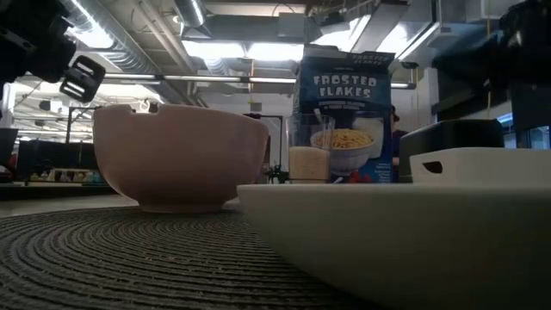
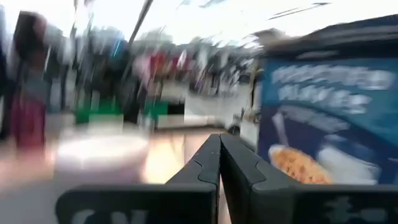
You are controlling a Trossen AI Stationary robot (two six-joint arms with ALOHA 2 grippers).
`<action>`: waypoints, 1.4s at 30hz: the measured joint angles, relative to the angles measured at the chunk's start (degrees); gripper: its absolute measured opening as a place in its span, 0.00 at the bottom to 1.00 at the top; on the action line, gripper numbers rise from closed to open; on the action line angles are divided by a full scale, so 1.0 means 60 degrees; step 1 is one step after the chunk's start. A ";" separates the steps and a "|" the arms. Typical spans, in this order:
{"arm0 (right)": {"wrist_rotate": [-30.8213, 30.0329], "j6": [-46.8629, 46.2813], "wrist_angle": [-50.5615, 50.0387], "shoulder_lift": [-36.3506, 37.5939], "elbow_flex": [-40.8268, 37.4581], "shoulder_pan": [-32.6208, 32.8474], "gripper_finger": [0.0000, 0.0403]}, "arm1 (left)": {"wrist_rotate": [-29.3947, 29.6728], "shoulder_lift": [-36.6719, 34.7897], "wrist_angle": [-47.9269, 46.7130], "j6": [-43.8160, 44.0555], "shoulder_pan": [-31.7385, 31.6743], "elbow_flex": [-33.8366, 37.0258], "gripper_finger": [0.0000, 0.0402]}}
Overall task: Arrange a breakfast setting
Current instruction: Pour the cereal into the white bowl
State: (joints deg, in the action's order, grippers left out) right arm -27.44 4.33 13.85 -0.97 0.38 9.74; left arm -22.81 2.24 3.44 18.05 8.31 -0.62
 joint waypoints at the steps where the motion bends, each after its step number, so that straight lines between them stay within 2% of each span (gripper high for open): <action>1: -0.0277 -0.0505 0.0362 0.0000 0.0000 0.0000 0.02 | 0.0253 0.0003 -0.0007 -0.0156 -0.0003 0.0000 0.31; 4: -0.0777 -0.1584 0.1244 0.0000 0.0000 0.0000 0.02 | 0.0889 0.0003 0.0018 -0.0222 -0.0004 0.0000 0.31; 7: -0.1104 -0.1922 0.1792 0.0000 0.0000 0.0000 0.02 | 0.2133 0.0001 0.0075 -0.0020 -0.0008 0.0000 0.31; 12: -0.1838 -0.2506 0.2676 -0.0004 0.0000 0.0000 0.02 | 0.4376 0.0003 0.1110 0.1802 -0.0007 0.0000 0.31; 19: -0.3260 -0.2469 0.4118 -0.0004 0.0000 0.0000 0.02 | 0.7783 0.0003 0.4115 0.2678 -0.0007 -0.0004 0.31; 22: -0.3219 -0.2170 0.4751 -0.0004 0.0000 0.0000 0.02 | 0.8992 -0.0001 0.5448 0.3164 -0.0007 -0.0011 0.31; 25: -0.3030 -0.2089 0.5237 -0.0004 0.0000 0.0000 0.02 | 1.0930 -0.0001 0.6292 0.3209 -0.0013 -0.0011 0.31; 26: -0.2915 -0.2075 0.5388 -0.0004 0.0006 0.0000 0.02 | 1.1307 -0.0001 0.6488 0.3212 -0.0014 -0.0011 0.31; 30: -0.2513 -0.1921 0.5440 -0.0033 0.0415 0.0000 0.02 | 1.1230 0.0070 0.6796 0.3019 -0.0230 -0.0196 0.31; 33: -0.2868 -0.1892 0.5432 -0.0288 0.1055 0.0000 0.02 | 1.0391 0.0921 0.6877 0.3134 -0.0668 -0.1159 0.31; 35: -0.3129 -0.1436 0.5444 -0.0570 0.1617 0.0000 0.02 | 0.9629 0.1841 0.6812 0.2593 -0.0981 -0.2222 0.31; 39: -0.3205 0.1308 0.5268 -0.1189 0.2760 0.0000 0.02 | 0.8158 0.4575 0.6672 0.0700 -0.1561 -0.4821 0.31; 42: -0.3158 0.3300 0.4861 -0.1678 0.3613 0.0000 0.02 | 0.7296 0.6593 0.5144 -0.0332 -0.2286 -0.6653 0.31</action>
State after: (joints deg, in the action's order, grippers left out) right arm -46.39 24.13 43.02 -11.04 22.06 9.74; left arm 20.96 41.80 34.30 16.06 -5.41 -40.54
